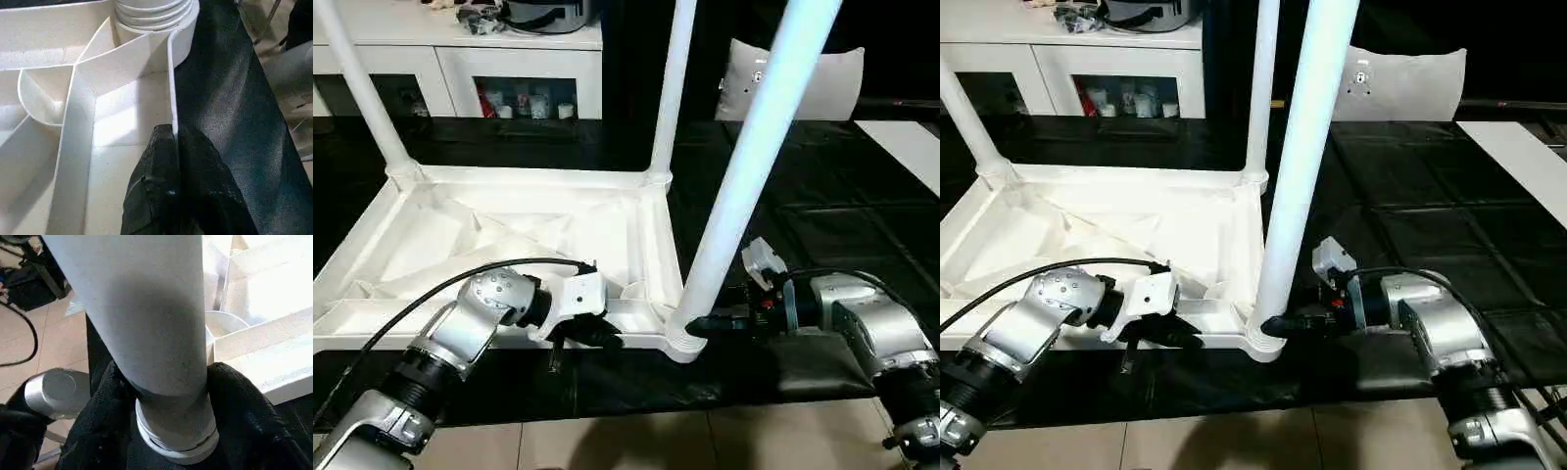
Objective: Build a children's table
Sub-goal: Rotate leg to tighten
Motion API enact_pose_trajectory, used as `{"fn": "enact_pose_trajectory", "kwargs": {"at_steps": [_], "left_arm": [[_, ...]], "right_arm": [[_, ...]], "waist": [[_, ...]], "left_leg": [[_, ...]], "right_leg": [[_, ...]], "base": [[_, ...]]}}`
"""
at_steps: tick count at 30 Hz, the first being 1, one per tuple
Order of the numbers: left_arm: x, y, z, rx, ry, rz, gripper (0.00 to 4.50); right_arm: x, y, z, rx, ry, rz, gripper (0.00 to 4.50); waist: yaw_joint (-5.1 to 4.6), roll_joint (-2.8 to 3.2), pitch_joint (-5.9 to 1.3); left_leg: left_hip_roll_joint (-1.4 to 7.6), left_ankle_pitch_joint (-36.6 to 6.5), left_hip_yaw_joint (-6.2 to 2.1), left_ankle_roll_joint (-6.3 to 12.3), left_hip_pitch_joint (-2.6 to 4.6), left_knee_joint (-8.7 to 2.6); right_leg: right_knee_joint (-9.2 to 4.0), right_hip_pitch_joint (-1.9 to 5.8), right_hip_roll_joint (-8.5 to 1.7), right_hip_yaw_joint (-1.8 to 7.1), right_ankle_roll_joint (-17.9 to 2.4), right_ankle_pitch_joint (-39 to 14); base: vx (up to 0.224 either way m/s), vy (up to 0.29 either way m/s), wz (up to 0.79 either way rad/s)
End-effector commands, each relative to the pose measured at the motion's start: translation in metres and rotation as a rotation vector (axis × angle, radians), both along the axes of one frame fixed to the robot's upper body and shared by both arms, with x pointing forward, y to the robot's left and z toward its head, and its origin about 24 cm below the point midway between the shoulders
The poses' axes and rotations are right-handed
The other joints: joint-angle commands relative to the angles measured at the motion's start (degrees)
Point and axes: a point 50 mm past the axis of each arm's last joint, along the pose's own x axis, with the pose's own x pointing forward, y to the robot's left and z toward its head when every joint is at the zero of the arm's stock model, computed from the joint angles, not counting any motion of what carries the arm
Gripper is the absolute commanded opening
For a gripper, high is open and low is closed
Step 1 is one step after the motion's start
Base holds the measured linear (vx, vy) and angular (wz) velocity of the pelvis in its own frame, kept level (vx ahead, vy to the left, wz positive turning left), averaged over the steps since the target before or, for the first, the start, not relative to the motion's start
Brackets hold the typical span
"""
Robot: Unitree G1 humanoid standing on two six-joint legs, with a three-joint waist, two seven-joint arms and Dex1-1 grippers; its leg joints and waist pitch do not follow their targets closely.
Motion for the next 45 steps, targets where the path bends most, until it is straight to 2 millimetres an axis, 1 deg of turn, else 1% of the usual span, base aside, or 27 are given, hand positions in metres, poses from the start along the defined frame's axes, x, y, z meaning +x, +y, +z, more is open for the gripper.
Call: {"fn": "enact_pose_trajectory", "kwargs": {"at_steps": [1, 3, 5, 6, 7, 9, 10, 11, 12, 13, 14, 15, 16, 17, 20, 21, 23, 25, 26, 27, 29, 31, 33, 38, 42, 43, 45], "left_arm": [[-0.005, -0.007, -0.007, 0.008, 0.033, -0.023, 0.00], [-0.006, -0.010, -0.006, -0.019, 0.053, -0.001, 0.00], [-0.003, -0.016, -0.005, -0.037, 0.062, 0.080, 0.00], [-0.002, -0.017, -0.005, -0.041, 0.061, 0.104, 0.00], [0.003, -0.021, -0.005, -0.054, 0.052, 0.187, 0.00], [0.007, -0.024, -0.004, -0.070, 0.043, 0.261, 0.00], [0.011, -0.027, -0.004, -0.083, 0.039, 0.307, 0.00], [0.016, -0.032, -0.002, -0.105, 0.031, 0.394, 0.00], [0.019, -0.035, -0.001, -0.110, 0.023, 0.446, 0.00], [0.021, -0.038, -0.001, -0.114, 0.017, 0.481, 0.00], [0.022, -0.038, -0.001, -0.115, 0.017, 0.485, 0.00], [0.027, -0.046, 0.002, -0.138, 0.005, 0.568, 0.00], [0.028, -0.049, 0.003, -0.149, 0.002, 0.588, 0.00], [0.028, -0.052, 0.004, -0.157, -0.003, 0.598, 0.00], [0.028, -0.055, 0.005, -0.156, -0.021, 0.581, 0.00], [0.027, -0.056, 0.005, -0.145, -0.028, 0.572, 0.00], [0.026, -0.055, 0.005, -0.140, -0.034, 0.565, 0.00], [0.025, -0.051, 0.005, -0.133, -0.048, 0.548, 0.00], [0.025, -0.051, 0.005, -0.133, -0.048, 0.548, 0.00], [0.025, -0.048, 0.004, -0.124, -0.051, 0.543, 0.00], [0.023, -0.045, 0.004, -0.123, -0.044, 0.518, 0.00], [0.022, -0.044, 0.005, -0.123, -0.049, 0.491, 0.00], [0.020, -0.040, 0.005, -0.117, -0.044, 0.448, 0.00], [0.012, -0.028, 0.003, -0.077, -0.050, 0.251, 0.00], [0.003, -0.019, 0.001, -0.021, -0.031, 0.088, 0.00], [0.002, -0.018, 0.001, -0.013, -0.027, 0.064, 0.00], [-0.001, -0.015, 0.001, 0.001, -0.013, 0.020, 0.00]], "right_arm": [[-0.004, 0.012, 0.001, 0.059, 0.018, 0.038, 2.00], [-0.004, 0.016, -0.001, 0.059, 0.014, 0.000, 1.98], [0.004, 0.025, -0.004, 0.029, -0.019, -0.156, 1.97], [0.006, 0.026, -0.005, 0.021, -0.027, -0.194, 1.97], [0.014, 0.030, -0.007, -0.002, -0.044, -0.318, 1.97], [0.021, 0.032, -0.009, -0.020, -0.046, -0.431, 1.95], [0.025, 0.033, -0.010, -0.036, -0.044, -0.503, 1.95], [0.032, 0.033, -0.014, -0.075, -0.048, -0.633, 1.95], [0.036, 0.032, -0.016, -0.094, -0.040, -0.715, 1.94], [0.038, 0.032, -0.018, -0.101, -0.033, -0.766, 1.94], [0.039, 0.032, -0.018, -0.102, -0.033, -0.772, 1.94], [0.042, 0.034, -0.019, -0.101, -0.055, -0.837, 1.94], [0.043, 0.036, -0.018, -0.085, -0.070, -0.840, 1.94], [0.043, 0.038, -0.017, -0.070, -0.084, -0.833, 2.47], [0.041, 0.042, -0.014, -0.030, -0.091, -0.811, 2.60], [0.040, 0.045, -0.012, -0.018, -0.091, -0.801, 2.81], [0.038, 0.045, -0.011, -0.012, -0.098, -0.785, 2.96], [0.038, 0.041, -0.009, -0.007, -0.107, -0.766, 3.09], [0.038, 0.041, -0.009, -0.007, -0.107, -0.766, 3.19], [0.037, 0.037, -0.008, -0.004, -0.116, -0.746, 3.33], [0.037, 0.032, -0.007, -0.001, -0.129, -0.712, 3.44], [0.035, 0.029, -0.006, -0.005, -0.134, -0.672, 3.55], [0.035, 0.021, -0.002, -0.009, -0.141, -0.627, 3.85], [0.026, 0.007, 0.007, -0.054, -0.192, -0.398, 4.24], [0.020, 0.002, 0.013, -0.075, -0.227, -0.232, 4.24], [0.018, 0.002, 0.014, -0.068, -0.222, -0.208, 4.02], [0.015, 0.001, 0.014, -0.049, -0.197, -0.162, 3.93]], "waist": [[-0.26, -0.37, -3.42], [-0.51, -0.38, -3.32], [-0.89, -0.37, -3.04], [-1.26, -0.03, -2.79], [-1.41, -0.19, -2.70], [-2.24, -0.16, -2.45], [-3.18, 0.23, -2.55], [-3.64, 0.27, -2.56], [-4.38, 0.27, -2.53], [-4.88, 0.49, -2.73], [-4.88, 0.49, -2.73], [-5.48, 0.76, -2.90], [-5.51, 0.41, -2.95], [-5.53, 0.30, -2.95], [-5.22, 0.24, -3.11], [-4.83, 0.45, -3.47], [-4.48, 0.40, -3.73], [-4.00, 0.30, -3.99], [-4.00, 0.30, -3.99], [-3.67, 0.17, -3.42], [-3.20, 0.32, -3.41], [-3.06, 0.37, -3.23], [-3.11, 0.42, -3.23], [-2.73, 0.37, -3.33], [-2.01, 0.33, -3.31], [-1.63, 0.41, -3.36], [-1.41, 0.32, -3.35]], "left_leg": [[2.24, -1.05, -0.01, 3.36, -0.85, -3.73], [2.17, -1.55, 0.00, 3.06, -0.88, -3.82], [2.07, -2.47, -0.01, 2.42, -0.78, -3.98], [1.88, -4.18, 0.03, 1.54, -0.51, -4.06], [1.63, -4.96, 0.07, 1.20, -0.48, -4.00], [1.05, -7.59, 0.11, 0.24, -0.10, -3.70], [1.00, -9.41, -0.17, 0.34, -0.05, -3.59], [1.35, -9.36, -0.27, -0.11, -0.07, -3.66], [1.35, -10.73, -0.46, 0.07, 0.05, -3.54], [1.62, -11.19, -0.74, 0.32, -0.16, -3.73], [1.62, -11.19, -0.74, 0.32, -0.16, -3.73], [2.00, -10.59, -0.83, 0.67, -0.12, -3.89], [1.76, -9.84, -0.70, 1.06, -0.02, -3.89], [1.59, -9.25, -0.68, 1.34, -0.21, -3.91], [1.44, -5.97, -0.57, 2.69, -0.50, -4.03], [1.77, -2.27, -0.64, 3.48, -0.77, -4.01], [2.15, 2.07, -0.79, 4.34, -0.99, -3.77], [1.94, 5.61, -0.59, 5.81, -1.43, -3.27], [1.94, 5.61, -0.59, 5.81, -1.43, -3.27], [1.60, 3.46, -0.17, 6.05, -1.44, -3.36], [1.51, 1.27, 0.05, 5.59, -1.28, -3.46], [1.57, -0.60, -0.04, 4.83, -1.26, -3.66], [1.72, -1.13, -0.18, 4.59, -1.19, -3.71], [1.83, -0.89, -0.17, 5.46, -1.12, -3.57], [2.01, -0.81, -0.05, 5.53, -0.91, -3.63], [2.16, -0.64, -0.12, 5.48, -0.92, -3.65], [2.36, -0.60, -0.15, 5.60, -0.82, -3.67]], "right_leg": [[-3.96, 4.23, -4.56, 4.73, -0.16, -17.68], [-4.15, 4.27, -4.62, 4.71, -0.05, -18.40], [-4.49, 4.17, -4.54, 4.60, 0.63, -20.21], [-5.16, 4.01, -4.52, 4.32, 1.33, -23.17], [-5.54, 4.03, -4.46, 4.04, 2.13, -24.87], [-6.79, 3.85, -4.29, 3.05, 4.63, -29.91], [-7.32, 4.02, -4.30, 2.50, 6.09, -31.46], [-7.25, 4.03, -4.15, 2.52, 5.93, -30.57], [-7.73, 4.02, -4.17, 1.98, 6.13, -30.77], [-7.57, 4.53, -4.42, 1.90, 6.06, -29.70], [-7.57, 4.53, -4.42, 1.90, 6.06, -29.70], [-7.41, 4.50, -4.73, 2.33, 4.89, -26.86], [-7.20, 4.32, -4.79, 2.64, 4.04, -25.80], [-6.96, 4.40, -4.79, 2.81, 3.72, -25.27], [-6.21, 4.43, -4.77, 3.64, 2.07, -22.80], [-5.18, 4.69, -4.87, 4.20, 0.17, -18.25], [-3.76, 4.69, -4.84, 4.65, -2.28, -11.54], [-2.61, 4.68, -4.88, 4.99, -4.51, -6.17], [-2.61, 4.68, -4.88, 4.99, -4.51, -6.17], [-3.33, 4.38, -4.85, 4.96, -4.01, -9.86], [-3.89, 4.47, -4.78, 4.84, -2.51, -13.93], [-4.39, 4.47, -4.57, 4.63, -0.78, -16.88], [-4.41, 4.41, -4.50, 4.56, -0.47, -17.12], [-4.01, 4.29, -4.43, 4.77, -1.12, -15.10], [-3.88, 4.10, -4.52, 4.86, -1.67, -15.33], [-3.61, 4.17, -4.56, 4.92, -2.23, -14.79], [-3.53, 4.09, -4.54, 4.94, -2.65, -14.35]], "base": [[0.000, 0.000, 0.00], [0.000, 0.000, 0.00], [0.000, 0.000, 0.00], [0.000, 0.000, 0.00], [0.000, 0.000, 0.00], [0.000, 0.000, 0.00], [0.000, 0.000, 0.00], [0.000, 0.000, 0.00], [0.000, 0.000, 0.00], [0.000, 0.000, 0.00], [0.000, 0.000, 0.00], [0.000, 0.000, 0.00], [0.000, 0.000, 0.00], [0.000, 0.000, 0.00], [0.000, 0.000, 0.00], [0.000, 0.000, 0.00], [0.000, 0.000, 0.00], [0.000, 0.000, 0.00], [0.000, 0.000, 0.00], [0.000, 0.000, 0.00], [0.000, 0.000, 0.00], [0.000, 0.000, 0.00], [0.000, 0.000, 0.00], [0.000, 0.000, 0.00], [0.000, 0.000, 0.00], [0.000, 0.000, 0.00], [0.000, 0.000, 0.00]]}}
